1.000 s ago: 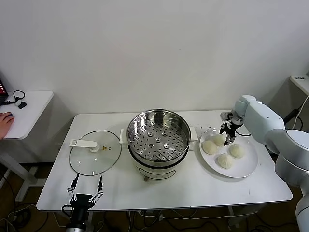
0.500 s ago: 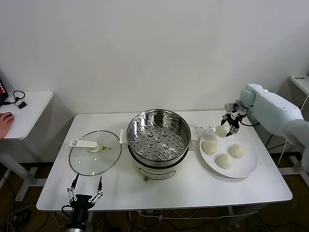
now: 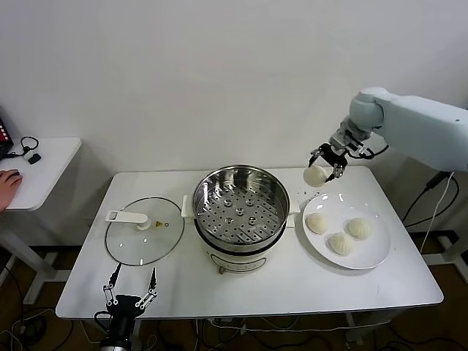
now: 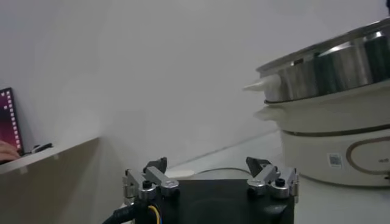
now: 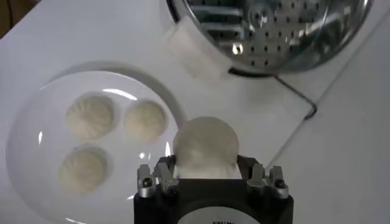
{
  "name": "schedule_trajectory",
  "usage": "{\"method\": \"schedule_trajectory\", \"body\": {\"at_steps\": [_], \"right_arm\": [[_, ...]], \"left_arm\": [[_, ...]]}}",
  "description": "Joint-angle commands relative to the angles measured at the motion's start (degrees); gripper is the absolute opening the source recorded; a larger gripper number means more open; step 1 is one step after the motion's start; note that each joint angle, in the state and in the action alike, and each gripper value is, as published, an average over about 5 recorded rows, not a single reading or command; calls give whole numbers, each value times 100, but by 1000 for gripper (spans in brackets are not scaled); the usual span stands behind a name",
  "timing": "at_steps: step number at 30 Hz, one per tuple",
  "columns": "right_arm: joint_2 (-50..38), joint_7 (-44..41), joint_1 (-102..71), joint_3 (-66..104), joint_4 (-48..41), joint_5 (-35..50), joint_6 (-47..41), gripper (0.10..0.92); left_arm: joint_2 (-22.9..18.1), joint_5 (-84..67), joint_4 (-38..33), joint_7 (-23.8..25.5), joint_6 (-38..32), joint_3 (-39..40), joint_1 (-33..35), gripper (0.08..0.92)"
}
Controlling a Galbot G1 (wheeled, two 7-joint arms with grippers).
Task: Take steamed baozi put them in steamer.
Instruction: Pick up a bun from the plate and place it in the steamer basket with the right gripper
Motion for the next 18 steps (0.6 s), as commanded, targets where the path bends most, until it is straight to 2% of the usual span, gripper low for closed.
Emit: {"method": "schedule_trajectory", "body": {"at_steps": [1, 11, 18], "right_arm": [[694, 482, 939, -697, 628, 24, 1389, 679], [1813, 544, 314, -228, -114, 130, 1668, 679], [2413, 539, -420, 95, -1078, -62, 1892, 679]], "left_arm": [[-193, 16, -11, -1, 6, 6, 3, 823], [-205, 12, 5, -12, 1, -27, 4, 823], [-217, 0, -41, -10, 20, -31, -9, 823]]}}
